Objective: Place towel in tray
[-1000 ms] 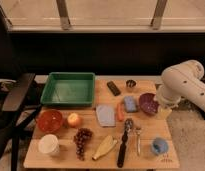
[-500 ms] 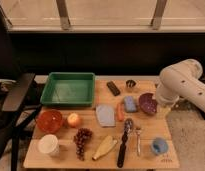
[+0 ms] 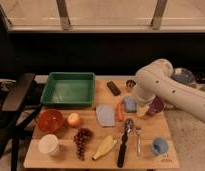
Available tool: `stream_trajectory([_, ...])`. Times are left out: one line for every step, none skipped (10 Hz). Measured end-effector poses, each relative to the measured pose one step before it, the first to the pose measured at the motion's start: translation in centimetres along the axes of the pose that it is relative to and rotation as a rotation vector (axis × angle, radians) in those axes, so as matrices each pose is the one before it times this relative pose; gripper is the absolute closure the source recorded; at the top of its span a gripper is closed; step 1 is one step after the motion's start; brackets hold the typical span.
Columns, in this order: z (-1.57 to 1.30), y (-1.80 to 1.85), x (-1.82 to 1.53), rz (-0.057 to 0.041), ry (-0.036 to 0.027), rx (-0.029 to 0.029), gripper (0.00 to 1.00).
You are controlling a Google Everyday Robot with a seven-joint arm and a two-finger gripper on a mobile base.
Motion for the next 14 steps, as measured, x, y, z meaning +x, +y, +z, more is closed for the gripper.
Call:
stream_trajectory([0.85,-0.68,-2.037,-0.03777,-0.02963,-0.00512,0.35])
stream_trajectory([0.821,-0.785,-1.917,-0.02939,-0.03148,-0.00438,0.35])
stream_trajectory([1.024,-0.857,-2.035,-0.02597,-0.03828,-0.01022,0.35])
stream_trajectory([0.44,-0.39,-0.902,-0.01083,-0.01801,-0.00447,0.35])
stream_trajectory([-0.061,0.176,0.291,0.00497,0.00249,-0.00034,0.35])
stream_trajectory([0.049,-0.07,-0.177,-0.00297,-0.00145,-0.00116,0.35])
stream_trajectory([-0.006,-0.028,0.023,-0.0004,0.00096,0.00068,0.35])
stream_trajectory([-0.035,0.124,0.175,0.00225,0.00246,-0.00322,0.35])
stream_trajectory([0.127,-0.101,-0.252,0.00016,-0.01031,-0.00699,0.35])
stream_trajectory([0.784,0.124,-0.209,0.00713,-0.02712,-0.01035,0.35])
stream_trajectory([1.163,-0.026,-0.254,0.01164,-0.02512,-0.00289,0.35])
stream_trajectory([1.178,-0.247,-0.533,0.00673,-0.02059,-0.00131,0.35])
stream_trajectory([2.025,-0.712,-1.291,0.0116,-0.03639,0.0005,0.35])
stream_trajectory([0.753,-0.283,-0.322,0.00709,-0.01511,0.00154,0.35])
